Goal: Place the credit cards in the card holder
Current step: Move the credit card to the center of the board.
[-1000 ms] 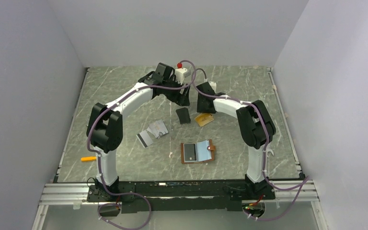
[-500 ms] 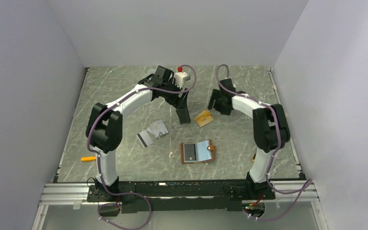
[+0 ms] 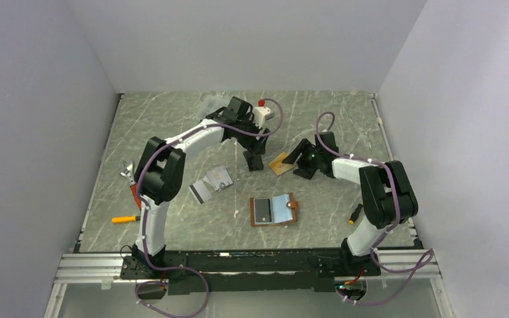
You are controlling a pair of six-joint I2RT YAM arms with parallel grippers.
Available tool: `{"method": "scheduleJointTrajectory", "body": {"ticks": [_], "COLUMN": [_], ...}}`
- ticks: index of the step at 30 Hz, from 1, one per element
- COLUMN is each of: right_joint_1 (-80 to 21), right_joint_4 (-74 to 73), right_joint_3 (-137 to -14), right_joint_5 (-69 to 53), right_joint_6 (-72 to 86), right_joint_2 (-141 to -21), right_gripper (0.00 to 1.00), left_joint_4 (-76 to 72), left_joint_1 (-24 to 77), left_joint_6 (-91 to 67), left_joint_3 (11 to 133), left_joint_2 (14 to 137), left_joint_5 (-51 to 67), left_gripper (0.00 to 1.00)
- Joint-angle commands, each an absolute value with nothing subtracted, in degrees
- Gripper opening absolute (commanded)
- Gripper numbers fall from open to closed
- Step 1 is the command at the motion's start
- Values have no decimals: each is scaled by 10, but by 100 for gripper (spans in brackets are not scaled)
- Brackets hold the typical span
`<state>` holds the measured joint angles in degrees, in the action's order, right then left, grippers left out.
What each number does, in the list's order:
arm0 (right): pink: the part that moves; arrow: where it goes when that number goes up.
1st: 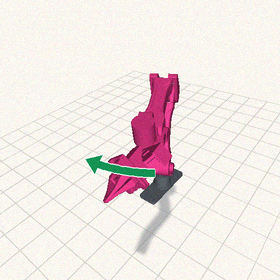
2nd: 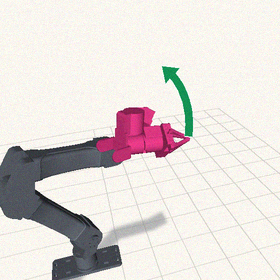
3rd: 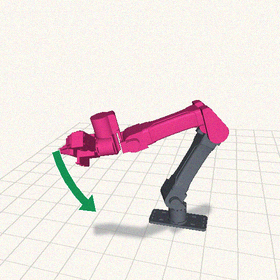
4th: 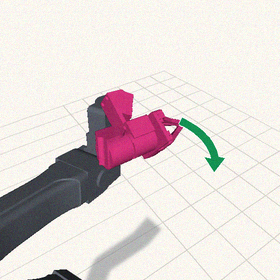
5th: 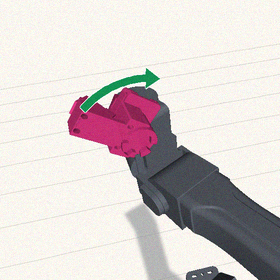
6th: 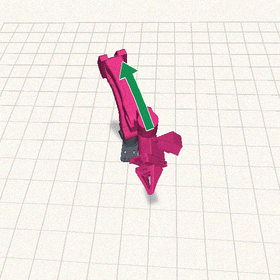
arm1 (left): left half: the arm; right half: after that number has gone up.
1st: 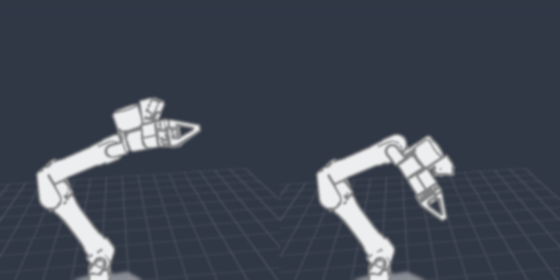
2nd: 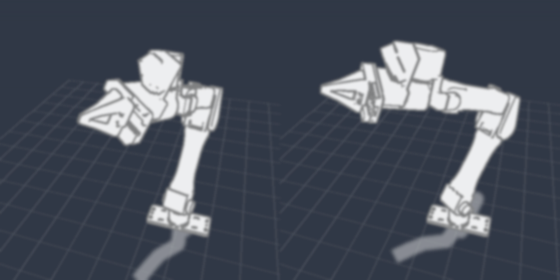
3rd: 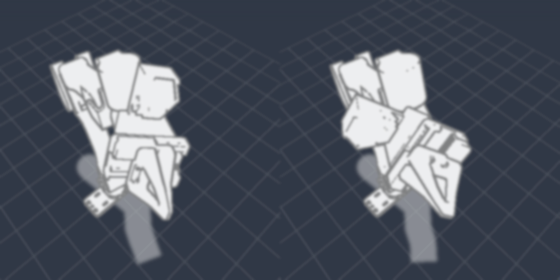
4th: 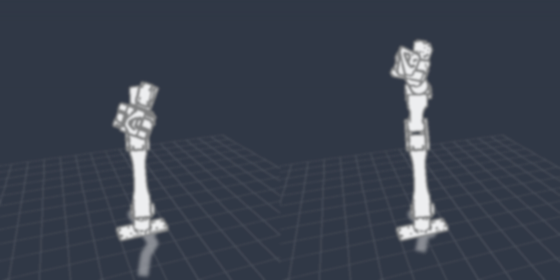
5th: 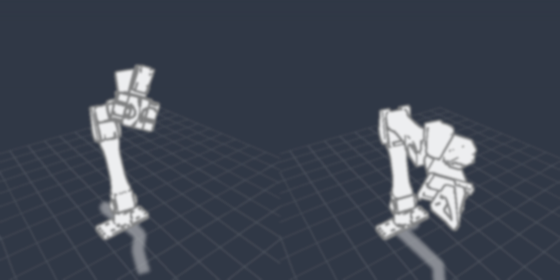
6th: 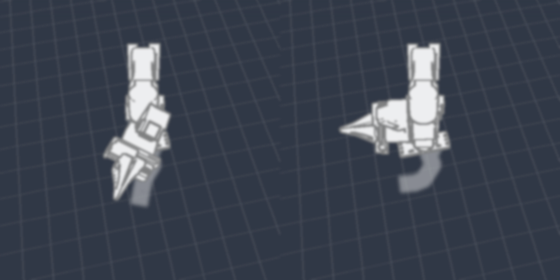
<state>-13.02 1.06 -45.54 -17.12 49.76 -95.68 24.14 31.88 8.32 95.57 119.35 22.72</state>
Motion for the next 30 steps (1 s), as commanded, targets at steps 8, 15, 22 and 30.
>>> {"method": "scheduleJointTrajectory", "body": {"ticks": [8, 15, 22, 30], "right_joint_1": [-131, -131, -130, -124], "right_joint_4": [163, 206, 237, 293], "right_joint_3": [-354, -290, -258, -247], "right_joint_5": [-175, -121, -73, -65], "right_joint_6": [640, 701, 729, 748], "right_joint_2": [-969, -938, -922, -949], "right_gripper": [62, 60, 52, 51], "left_joint_4": [224, 218, 220, 236], "left_joint_1": [372, 394, 405, 414], "left_joint_6": [67, 81, 81, 87], "left_joint_3": [1018, 1025, 1045, 1076], "left_joint_2": [1256, 1273, 1287, 1313], "left_joint_5": [143, 129, 120, 86], "left_gripper": [69, 70, 70, 70]}}
